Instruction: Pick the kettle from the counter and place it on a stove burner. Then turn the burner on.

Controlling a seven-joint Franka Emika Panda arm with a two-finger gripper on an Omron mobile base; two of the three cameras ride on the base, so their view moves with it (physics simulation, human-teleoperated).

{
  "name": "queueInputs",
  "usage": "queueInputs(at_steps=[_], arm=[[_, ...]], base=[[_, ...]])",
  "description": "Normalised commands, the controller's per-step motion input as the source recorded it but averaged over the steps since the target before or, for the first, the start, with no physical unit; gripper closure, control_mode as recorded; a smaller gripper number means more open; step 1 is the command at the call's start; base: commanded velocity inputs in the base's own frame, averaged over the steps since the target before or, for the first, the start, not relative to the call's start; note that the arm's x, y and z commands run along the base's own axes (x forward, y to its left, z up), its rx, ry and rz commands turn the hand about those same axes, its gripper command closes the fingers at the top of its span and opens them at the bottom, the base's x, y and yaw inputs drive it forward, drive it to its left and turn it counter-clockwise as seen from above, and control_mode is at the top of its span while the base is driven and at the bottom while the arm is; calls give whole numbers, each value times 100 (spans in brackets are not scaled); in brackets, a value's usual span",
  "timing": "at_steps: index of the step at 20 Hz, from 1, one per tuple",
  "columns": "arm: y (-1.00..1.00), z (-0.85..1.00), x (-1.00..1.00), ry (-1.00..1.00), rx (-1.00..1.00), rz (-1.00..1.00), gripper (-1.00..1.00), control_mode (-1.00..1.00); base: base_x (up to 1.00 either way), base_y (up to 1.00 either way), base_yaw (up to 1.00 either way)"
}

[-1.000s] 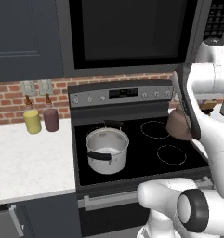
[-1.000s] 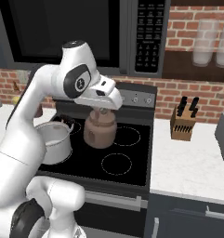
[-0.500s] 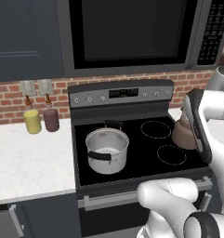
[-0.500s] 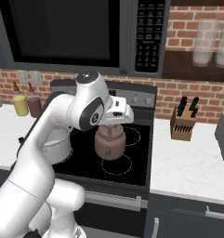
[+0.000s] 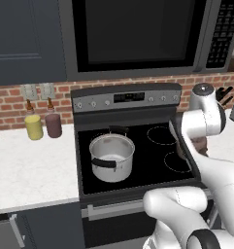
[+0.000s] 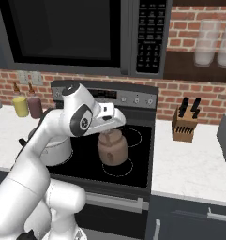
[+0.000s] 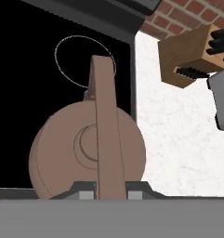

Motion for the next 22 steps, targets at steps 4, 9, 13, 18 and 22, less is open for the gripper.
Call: queueInputs(at_steps=[4,9,13,18,22], arm=[[-17,-28,28,-7,0,2,100,-100],[-3,-20,40,-3,1,0,100,-100],[0,-16,42,0,0,0,100,-100],[0,-8,17,3,0,0,100,-100],[-4,-16,10,0,0,0,100,-100]], base=[[0,0,0],[0,0,0],[0,0,0],[0,0,0],[0,0,0]])
